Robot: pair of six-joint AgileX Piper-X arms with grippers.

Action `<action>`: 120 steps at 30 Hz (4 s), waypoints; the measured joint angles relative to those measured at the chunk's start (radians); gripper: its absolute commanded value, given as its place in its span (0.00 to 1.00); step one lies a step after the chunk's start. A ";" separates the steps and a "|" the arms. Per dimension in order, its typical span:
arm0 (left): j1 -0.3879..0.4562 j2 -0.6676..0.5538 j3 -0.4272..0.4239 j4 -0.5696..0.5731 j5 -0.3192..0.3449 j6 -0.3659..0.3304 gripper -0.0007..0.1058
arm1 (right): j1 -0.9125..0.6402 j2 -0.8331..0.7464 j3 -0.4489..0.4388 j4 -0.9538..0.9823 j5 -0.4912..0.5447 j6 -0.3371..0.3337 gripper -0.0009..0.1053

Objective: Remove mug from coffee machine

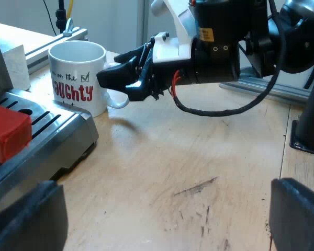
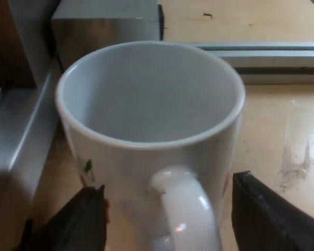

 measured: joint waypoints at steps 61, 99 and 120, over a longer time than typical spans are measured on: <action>0.347 0.406 -0.644 0.389 -0.277 -0.171 0.75 | -0.132 -0.582 -0.946 1.864 -0.368 0.114 0.54; 0.411 0.007 -0.711 0.620 -0.471 0.010 0.75 | -0.476 -1.084 -0.917 1.887 -0.425 -0.044 0.54; 0.411 -0.172 -0.712 0.928 -0.434 -0.001 0.75 | -0.476 -1.451 -0.662 1.997 -0.356 -0.032 0.54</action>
